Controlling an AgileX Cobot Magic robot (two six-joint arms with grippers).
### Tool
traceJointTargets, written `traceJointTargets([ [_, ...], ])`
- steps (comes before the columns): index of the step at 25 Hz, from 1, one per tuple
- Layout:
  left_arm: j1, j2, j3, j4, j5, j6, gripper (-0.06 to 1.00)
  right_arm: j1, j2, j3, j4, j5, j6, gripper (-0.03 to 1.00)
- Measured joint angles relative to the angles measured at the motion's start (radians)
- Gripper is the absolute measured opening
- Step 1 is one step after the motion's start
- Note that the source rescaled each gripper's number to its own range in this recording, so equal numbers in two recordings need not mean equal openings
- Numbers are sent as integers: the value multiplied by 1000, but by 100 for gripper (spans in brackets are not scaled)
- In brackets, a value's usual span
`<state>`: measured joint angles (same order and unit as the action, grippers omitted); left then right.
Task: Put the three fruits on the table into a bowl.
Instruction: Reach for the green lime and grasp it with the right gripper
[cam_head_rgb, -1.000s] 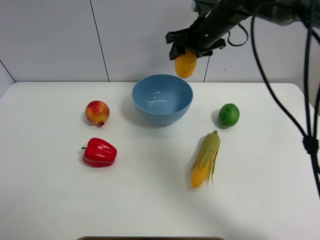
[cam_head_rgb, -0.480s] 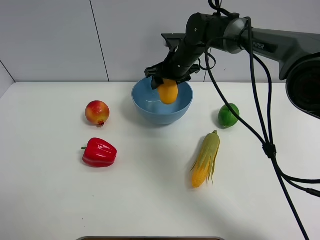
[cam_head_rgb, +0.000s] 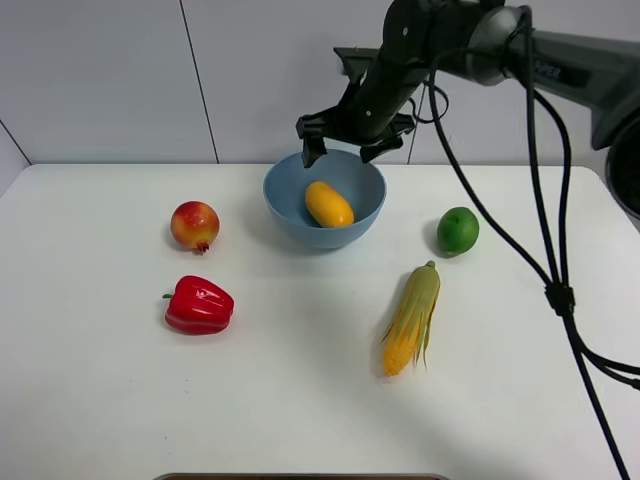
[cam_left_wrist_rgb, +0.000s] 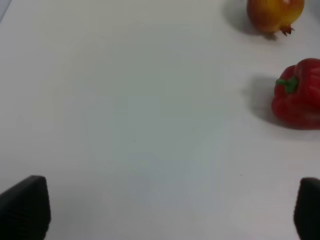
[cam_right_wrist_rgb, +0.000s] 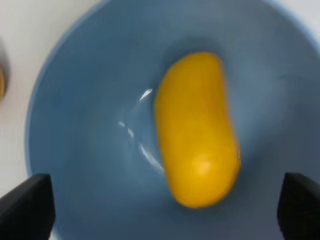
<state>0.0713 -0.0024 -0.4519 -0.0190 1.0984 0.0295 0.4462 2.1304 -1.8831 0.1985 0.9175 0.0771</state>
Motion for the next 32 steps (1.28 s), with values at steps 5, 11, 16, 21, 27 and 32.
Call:
traceJointTargets([
  [5, 0, 0, 0, 0, 0, 0, 100, -81, -81, -4, -55, 115, 24, 80],
  [11, 0, 0, 0, 0, 0, 0, 100, -199, -107, -4, -116, 266, 30, 80],
  [16, 0, 0, 0, 0, 0, 0, 100, -271, -107, -4, -199, 297, 62, 80],
  [21, 0, 0, 0, 0, 0, 0, 100, -317, -103, -4, -223, 302, 73, 80],
  [27, 0, 0, 0, 0, 0, 0, 100, -321, -62, -4, -199, 302, 74, 80],
  [32, 0, 0, 0, 0, 0, 0, 100, -321, -7, -4, -188, 302, 74, 80],
])
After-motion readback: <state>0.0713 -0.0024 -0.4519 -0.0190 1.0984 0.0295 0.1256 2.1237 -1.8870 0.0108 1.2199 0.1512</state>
